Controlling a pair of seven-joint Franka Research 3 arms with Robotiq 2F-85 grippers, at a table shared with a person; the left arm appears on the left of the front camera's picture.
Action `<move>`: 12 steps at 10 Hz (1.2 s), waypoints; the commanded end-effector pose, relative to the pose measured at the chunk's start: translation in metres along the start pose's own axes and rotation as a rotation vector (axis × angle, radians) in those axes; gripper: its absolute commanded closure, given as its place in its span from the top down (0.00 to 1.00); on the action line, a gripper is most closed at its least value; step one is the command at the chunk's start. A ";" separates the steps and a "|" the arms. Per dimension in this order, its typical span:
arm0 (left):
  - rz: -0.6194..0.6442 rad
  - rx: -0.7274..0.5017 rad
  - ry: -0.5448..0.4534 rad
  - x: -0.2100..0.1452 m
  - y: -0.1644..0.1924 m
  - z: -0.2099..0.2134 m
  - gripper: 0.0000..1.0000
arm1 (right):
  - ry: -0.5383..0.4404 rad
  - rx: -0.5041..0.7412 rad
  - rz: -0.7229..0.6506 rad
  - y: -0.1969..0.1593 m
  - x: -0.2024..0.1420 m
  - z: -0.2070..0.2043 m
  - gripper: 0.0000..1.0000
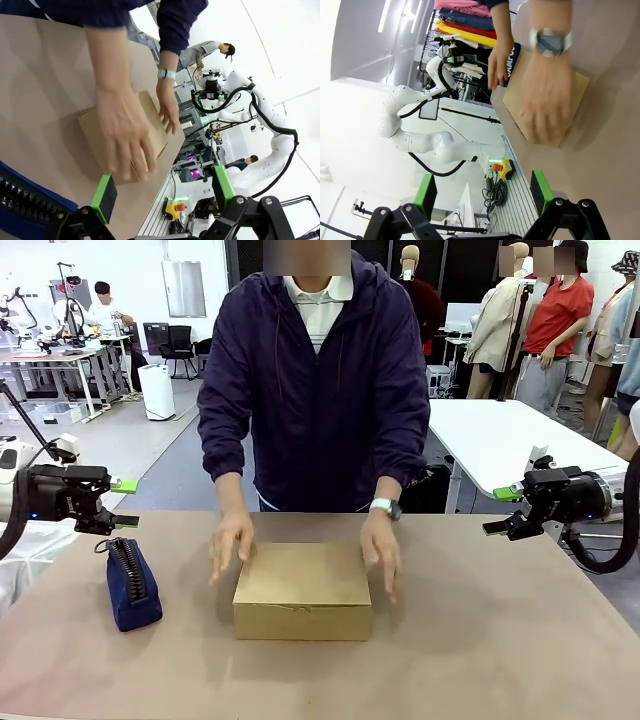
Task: Pack the items into the box.
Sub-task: Close the Mailer Box.
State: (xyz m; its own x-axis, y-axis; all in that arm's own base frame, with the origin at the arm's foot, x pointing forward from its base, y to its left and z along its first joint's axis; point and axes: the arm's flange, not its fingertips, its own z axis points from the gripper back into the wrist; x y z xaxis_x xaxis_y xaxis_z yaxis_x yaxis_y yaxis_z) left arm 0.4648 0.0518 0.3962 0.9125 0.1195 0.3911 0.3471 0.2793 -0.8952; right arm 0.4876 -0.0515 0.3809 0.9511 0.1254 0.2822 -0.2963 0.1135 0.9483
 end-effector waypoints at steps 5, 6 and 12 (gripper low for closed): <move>-0.015 0.006 0.006 0.001 -0.001 0.003 1.00 | 0.019 0.002 0.006 0.004 0.000 0.002 1.00; -0.015 0.006 0.006 0.001 -0.001 0.003 1.00 | 0.019 0.002 0.006 0.004 0.000 0.002 1.00; -0.015 0.006 0.006 0.001 -0.001 0.003 1.00 | 0.019 0.002 0.006 0.004 0.000 0.002 1.00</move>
State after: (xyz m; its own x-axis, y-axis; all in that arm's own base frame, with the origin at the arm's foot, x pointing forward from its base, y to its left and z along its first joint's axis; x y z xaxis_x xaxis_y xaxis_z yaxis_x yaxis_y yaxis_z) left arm 0.4648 0.0518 0.3962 0.9125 0.1195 0.3912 0.3472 0.2793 -0.8952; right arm 0.4876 -0.0516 0.3809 0.9511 0.1254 0.2822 -0.2963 0.1135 0.9483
